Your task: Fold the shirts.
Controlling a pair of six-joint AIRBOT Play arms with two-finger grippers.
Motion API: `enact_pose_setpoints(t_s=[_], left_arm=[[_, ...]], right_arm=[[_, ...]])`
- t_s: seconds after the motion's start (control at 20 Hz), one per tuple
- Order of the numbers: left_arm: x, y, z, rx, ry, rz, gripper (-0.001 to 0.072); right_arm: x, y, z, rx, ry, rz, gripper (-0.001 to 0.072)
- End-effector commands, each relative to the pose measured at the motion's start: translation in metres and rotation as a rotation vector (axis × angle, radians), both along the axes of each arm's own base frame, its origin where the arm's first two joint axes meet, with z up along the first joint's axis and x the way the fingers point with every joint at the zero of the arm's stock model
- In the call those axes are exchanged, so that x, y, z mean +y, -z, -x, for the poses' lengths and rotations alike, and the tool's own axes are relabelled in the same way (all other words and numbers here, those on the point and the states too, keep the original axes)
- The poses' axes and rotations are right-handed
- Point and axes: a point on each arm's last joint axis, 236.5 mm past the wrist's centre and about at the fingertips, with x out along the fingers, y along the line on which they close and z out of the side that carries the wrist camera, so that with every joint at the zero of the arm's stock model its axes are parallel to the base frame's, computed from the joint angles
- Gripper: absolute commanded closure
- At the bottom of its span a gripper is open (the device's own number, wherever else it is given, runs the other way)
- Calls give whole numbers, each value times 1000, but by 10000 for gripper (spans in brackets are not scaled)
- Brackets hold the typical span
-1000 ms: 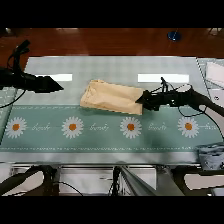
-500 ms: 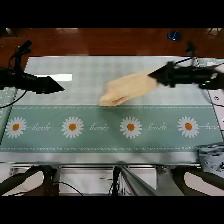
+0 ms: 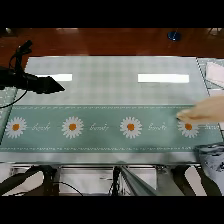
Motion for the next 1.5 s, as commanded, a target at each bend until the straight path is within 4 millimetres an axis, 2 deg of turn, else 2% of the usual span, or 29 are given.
enact_pose_setpoints(t_s=[0.0, 0.25, 0.35, 0.45, 0.55, 0.65, 0.75, 0.9, 1.05, 1.2, 1.25, 1.35, 1.4, 1.45], left_arm=[[-1, 0, 0, -8, 15, -4, 181], [0, 0, 0, -27, 31, -11, 182], [0, 0, -3, -36, 22, -13, 181], [1, 0, -4, -39, 20, -14, 182], [1, 0, -4, -39, 20, -14, 181], [2, -1, -8, -53, 6, -17, 181], [5, -2, -14, -70, -13, -20, 182], [10, -2, -16, -71, -29, -21, 182], [14, -3, -21, -74, -60, -18, 182], [15, -3, -24, -69, -92, -12, 182], [16, -4, -25, -71, -93, -13, 182], [16, -4, -26, -76, -98, -14, 182], [16, -4, -27, -77, -98, -14, 182], [17, -4, -27, -80, -100, -15, 181]], right_arm=[[-58, 13, 89, 257, 322, 101, 698], [-102, 11, 170, 481, 617, 221, 699], [-105, 15, 185, 522, 666, 214, 698], [-107, 27, 208, 615, 716, 207, 699], [-103, 45, 231, 724, 744, 178, 698], [-92, 73, 248, 823, 739, 109, 698], [-79, 95, 272, 962, 725, 58, 698], [-72, 108, 316, 1180, 721, 81, 698], [-64, 126, 337, 1284, 673, 68, 698], [-73, 138, 360, 1336, 658, 123, 695], [-79, 142, 365, 1318, 668, 145, 677], [-97, 145, 372, 1273, 676, 211, 359], [-107, 145, 375, 1254, 681, 250, 258], [-120, 147, 373, 1217, 683, 302, 245]])
